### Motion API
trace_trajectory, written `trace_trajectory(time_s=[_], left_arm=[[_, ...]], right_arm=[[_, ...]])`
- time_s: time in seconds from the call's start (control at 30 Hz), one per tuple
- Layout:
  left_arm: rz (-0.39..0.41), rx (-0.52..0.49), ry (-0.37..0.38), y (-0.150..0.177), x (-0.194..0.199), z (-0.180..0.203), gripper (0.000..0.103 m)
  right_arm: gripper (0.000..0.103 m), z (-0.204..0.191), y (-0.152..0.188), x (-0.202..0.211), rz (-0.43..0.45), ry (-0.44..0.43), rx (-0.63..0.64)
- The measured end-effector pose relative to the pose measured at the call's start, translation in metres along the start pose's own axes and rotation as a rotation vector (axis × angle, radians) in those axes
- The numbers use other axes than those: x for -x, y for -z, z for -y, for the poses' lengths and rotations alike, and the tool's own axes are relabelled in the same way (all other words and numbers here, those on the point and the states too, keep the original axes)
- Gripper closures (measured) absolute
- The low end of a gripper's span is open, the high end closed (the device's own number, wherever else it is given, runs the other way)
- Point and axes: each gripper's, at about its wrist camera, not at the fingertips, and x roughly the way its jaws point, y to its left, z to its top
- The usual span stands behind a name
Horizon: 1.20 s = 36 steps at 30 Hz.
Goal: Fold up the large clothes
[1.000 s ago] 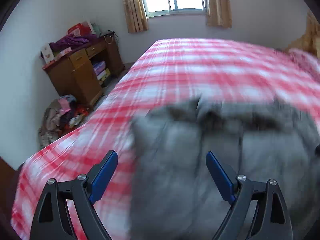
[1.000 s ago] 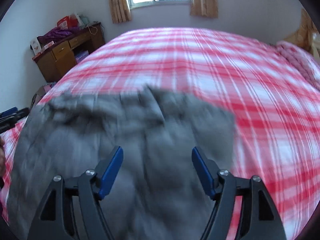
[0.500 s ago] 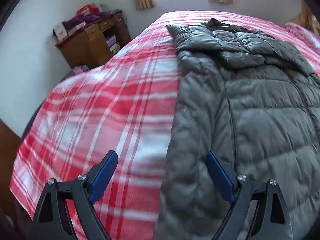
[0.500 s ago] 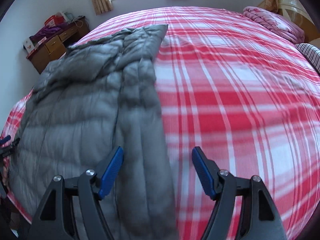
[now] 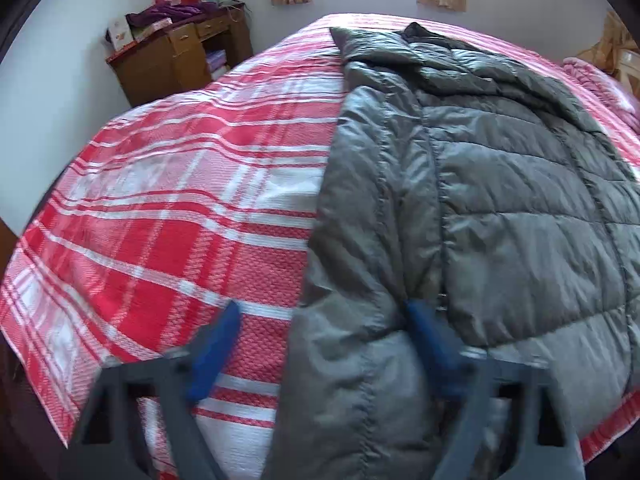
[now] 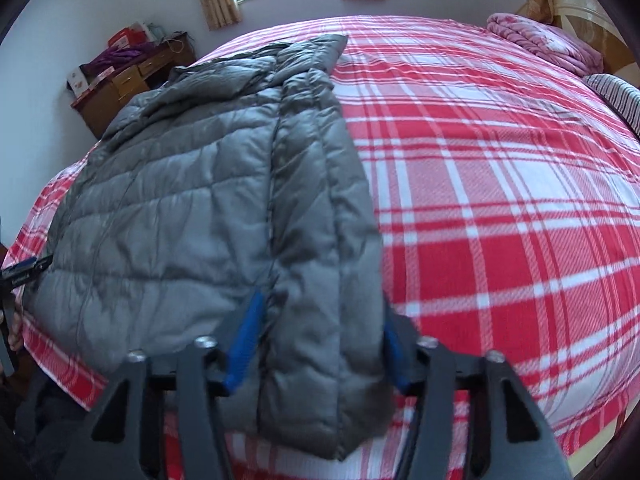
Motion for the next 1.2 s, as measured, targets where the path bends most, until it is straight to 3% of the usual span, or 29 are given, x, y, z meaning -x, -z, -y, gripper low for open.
trace_trajectory(time_s=[0.03, 0.07, 0.17, 0.3, 0.5, 0.6, 0.67, 0.8, 1.0, 1.2], left_arm=[[-0.007, 0.006, 0.042, 0.0, 0.0, 0.002, 0.069], [-0.01, 0.012, 0.079, -0.001, 0.002, 0.004, 0.083], [0.027, -0.033, 0.063, -0.001, 0.017, 0.013, 0.097], [0.148, -0.035, 0.108, -0.009, 0.066, 0.007, 0.099], [0.339, -0.007, 0.234, -0.028, 0.173, -0.013, 0.1], [0.44, -0.006, 0.242, -0.041, 0.212, -0.018, 0.1], [0.477, -0.015, 0.23, -0.056, 0.218, -0.02, 0.1], [0.478, -0.022, 0.163, -0.107, 0.174, -0.022, 0.1], [0.418, -0.031, 0.047, -0.18, 0.071, -0.008, 0.099], [0.323, -0.007, 0.033, -0.212, 0.009, 0.001, 0.095]], right_arm=[[0.079, -0.002, 0.002, 0.001, 0.0, -0.022, 0.005], [0.082, -0.004, 0.003, 0.002, 0.001, -0.041, 0.003], [0.091, -0.013, 0.006, 0.007, 0.032, -0.053, 0.019], [0.094, -0.012, 0.002, 0.03, 0.098, -0.103, -0.006], [0.094, -0.011, -0.018, 0.113, 0.263, -0.242, -0.041], [0.094, -0.016, -0.031, 0.156, 0.354, -0.293, -0.028], [0.094, -0.018, -0.042, 0.177, 0.411, -0.311, -0.023], [0.094, -0.017, -0.085, 0.181, 0.491, -0.262, 0.0], [0.095, -0.013, -0.169, 0.087, 0.478, -0.152, -0.02], [0.095, -0.001, -0.214, 0.013, 0.411, -0.108, -0.081]])
